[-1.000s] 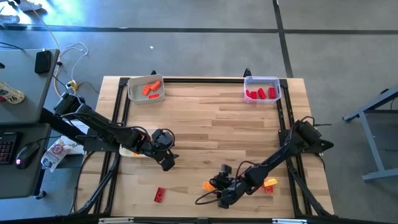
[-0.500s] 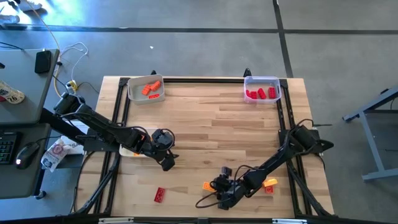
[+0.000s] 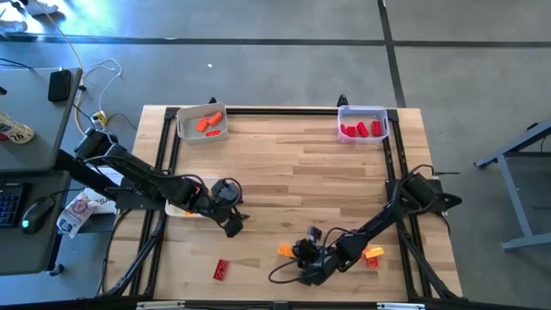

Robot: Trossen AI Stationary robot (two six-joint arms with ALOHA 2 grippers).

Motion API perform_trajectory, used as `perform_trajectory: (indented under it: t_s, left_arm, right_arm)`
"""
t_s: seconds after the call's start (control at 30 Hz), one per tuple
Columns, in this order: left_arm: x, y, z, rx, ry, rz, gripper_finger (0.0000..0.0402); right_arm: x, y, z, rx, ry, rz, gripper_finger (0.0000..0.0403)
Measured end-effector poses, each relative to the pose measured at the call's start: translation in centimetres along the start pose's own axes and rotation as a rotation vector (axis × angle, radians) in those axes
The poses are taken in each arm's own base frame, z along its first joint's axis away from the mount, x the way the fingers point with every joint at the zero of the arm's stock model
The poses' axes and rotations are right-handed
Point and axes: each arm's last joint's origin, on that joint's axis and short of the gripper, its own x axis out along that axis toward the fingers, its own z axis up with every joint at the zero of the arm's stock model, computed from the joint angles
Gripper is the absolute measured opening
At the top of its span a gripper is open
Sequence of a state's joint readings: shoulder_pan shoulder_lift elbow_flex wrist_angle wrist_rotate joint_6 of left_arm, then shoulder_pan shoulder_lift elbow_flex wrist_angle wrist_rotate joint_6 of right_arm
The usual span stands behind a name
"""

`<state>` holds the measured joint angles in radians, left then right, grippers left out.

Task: Sort & place blocks by color
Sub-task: Put the yellow game piece into the white bin

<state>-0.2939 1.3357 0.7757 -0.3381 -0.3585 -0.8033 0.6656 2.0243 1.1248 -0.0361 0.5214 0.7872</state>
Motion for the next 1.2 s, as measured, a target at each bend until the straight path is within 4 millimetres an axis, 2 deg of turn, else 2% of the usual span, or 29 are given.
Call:
perform_trajectory:
  t_s: [0.2,0.37,0.67,0.9,1.2]
  left_arm:
    - [-0.1,-1.1,0.8,-0.113,-0.033,-0.146,0.0268]
    - [-0.3,-1.9,1.3,-0.152,-0.045,-0.267,0.0268]
    - [-0.5,-2.4,1.6,-0.183,-0.025,-0.360,0.0268]
    - [-0.5,-2.4,1.6,-0.182,-0.018,-0.368,0.0268]
    - [-0.6,-2.6,1.7,-0.180,-0.004,-0.404,0.0268]
  right_arm:
    - [0.3,0.1,2.0,-0.034,-0.045,-0.012,0.0110]
    - [0.0,0.9,5.2,-0.147,-0.110,-0.016,0.0110]
    - [-1.4,1.7,10.0,-0.354,-0.185,-0.177,0.0110]
    - [-2.4,2.3,11.7,-0.466,-0.229,-0.261,0.0110]
    - [-2.6,2.2,12.1,-0.578,-0.255,-0.371,0.0110]
